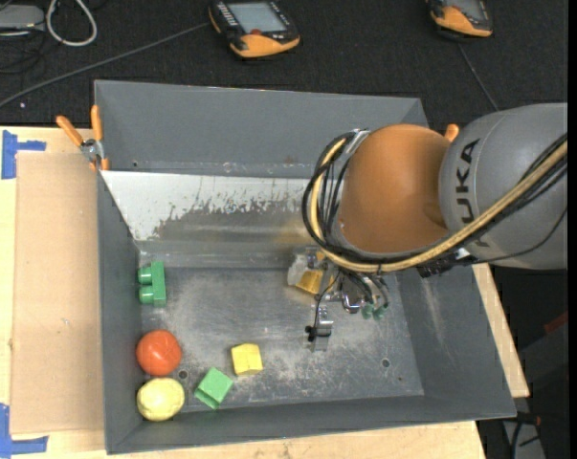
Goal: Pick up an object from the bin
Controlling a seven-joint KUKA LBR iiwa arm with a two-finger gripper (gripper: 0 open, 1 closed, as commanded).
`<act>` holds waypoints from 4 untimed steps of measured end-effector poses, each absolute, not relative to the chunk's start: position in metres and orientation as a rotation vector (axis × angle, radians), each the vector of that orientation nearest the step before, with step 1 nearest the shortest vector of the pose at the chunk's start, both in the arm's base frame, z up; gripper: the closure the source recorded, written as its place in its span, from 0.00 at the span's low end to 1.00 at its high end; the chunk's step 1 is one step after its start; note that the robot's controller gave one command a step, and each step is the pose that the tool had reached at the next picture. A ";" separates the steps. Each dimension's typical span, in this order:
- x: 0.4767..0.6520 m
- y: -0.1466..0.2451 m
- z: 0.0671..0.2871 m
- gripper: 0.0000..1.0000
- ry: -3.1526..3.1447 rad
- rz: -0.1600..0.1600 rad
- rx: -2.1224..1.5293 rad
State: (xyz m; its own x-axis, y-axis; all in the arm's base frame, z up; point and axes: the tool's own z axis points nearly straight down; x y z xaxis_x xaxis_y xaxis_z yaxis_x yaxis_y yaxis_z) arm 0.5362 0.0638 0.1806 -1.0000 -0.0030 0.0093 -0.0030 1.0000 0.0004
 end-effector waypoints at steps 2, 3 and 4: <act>0.530 0.086 0.145 0.00 -3.138 -0.001 -0.207; 0.504 0.109 0.139 0.00 -3.138 0.000 -0.030; 0.498 0.141 0.116 0.00 -3.127 -0.001 -0.107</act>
Offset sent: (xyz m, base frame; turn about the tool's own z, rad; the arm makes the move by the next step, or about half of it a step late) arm -0.0134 0.0378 -0.0627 0.2024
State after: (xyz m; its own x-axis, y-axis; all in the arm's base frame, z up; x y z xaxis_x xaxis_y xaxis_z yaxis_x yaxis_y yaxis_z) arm 0.4983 0.1405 0.1157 -0.9976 0.0682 0.0130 0.0682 0.9977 0.0001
